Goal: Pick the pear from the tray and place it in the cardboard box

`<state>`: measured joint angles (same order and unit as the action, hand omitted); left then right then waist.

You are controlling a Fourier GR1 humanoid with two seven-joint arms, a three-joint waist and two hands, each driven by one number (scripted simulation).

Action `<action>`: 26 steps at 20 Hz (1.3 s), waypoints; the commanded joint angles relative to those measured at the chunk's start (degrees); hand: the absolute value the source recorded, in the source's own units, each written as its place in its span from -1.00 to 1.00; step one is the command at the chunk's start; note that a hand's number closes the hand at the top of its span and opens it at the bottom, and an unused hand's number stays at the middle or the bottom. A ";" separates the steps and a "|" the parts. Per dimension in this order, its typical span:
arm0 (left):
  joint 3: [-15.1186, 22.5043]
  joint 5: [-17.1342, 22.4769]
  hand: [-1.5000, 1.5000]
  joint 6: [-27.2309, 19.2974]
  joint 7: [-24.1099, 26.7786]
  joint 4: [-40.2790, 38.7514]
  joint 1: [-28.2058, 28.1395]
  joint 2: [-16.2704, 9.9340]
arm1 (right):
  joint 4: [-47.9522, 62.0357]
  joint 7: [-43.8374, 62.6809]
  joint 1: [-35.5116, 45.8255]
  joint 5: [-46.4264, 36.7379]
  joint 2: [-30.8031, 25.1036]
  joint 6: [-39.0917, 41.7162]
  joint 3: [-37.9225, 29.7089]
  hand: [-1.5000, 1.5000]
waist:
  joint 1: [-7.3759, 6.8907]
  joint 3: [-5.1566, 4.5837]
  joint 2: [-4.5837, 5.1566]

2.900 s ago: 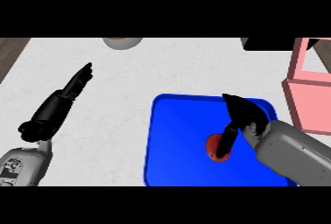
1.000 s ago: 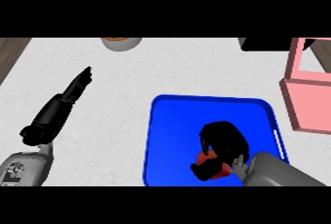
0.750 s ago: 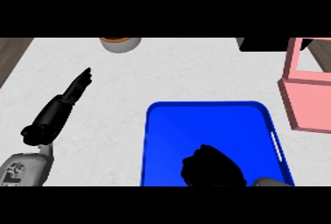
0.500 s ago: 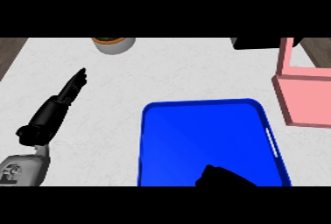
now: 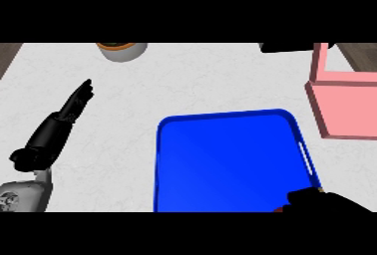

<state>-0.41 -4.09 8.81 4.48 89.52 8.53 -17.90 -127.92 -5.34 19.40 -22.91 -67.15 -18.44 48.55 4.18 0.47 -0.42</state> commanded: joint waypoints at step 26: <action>3.27 -1.55 0.00 2.17 -0.74 -3.32 7.99 2.96 | 69.78 -38.45 1.66 21.87 -10.09 27.88 -28.77 1.00 | -8.34 -0.34 1.71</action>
<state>2.91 -5.45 11.10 4.58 87.06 14.97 -15.42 -67.59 -38.37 17.19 4.27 -78.51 4.02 18.08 -3.29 0.12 1.15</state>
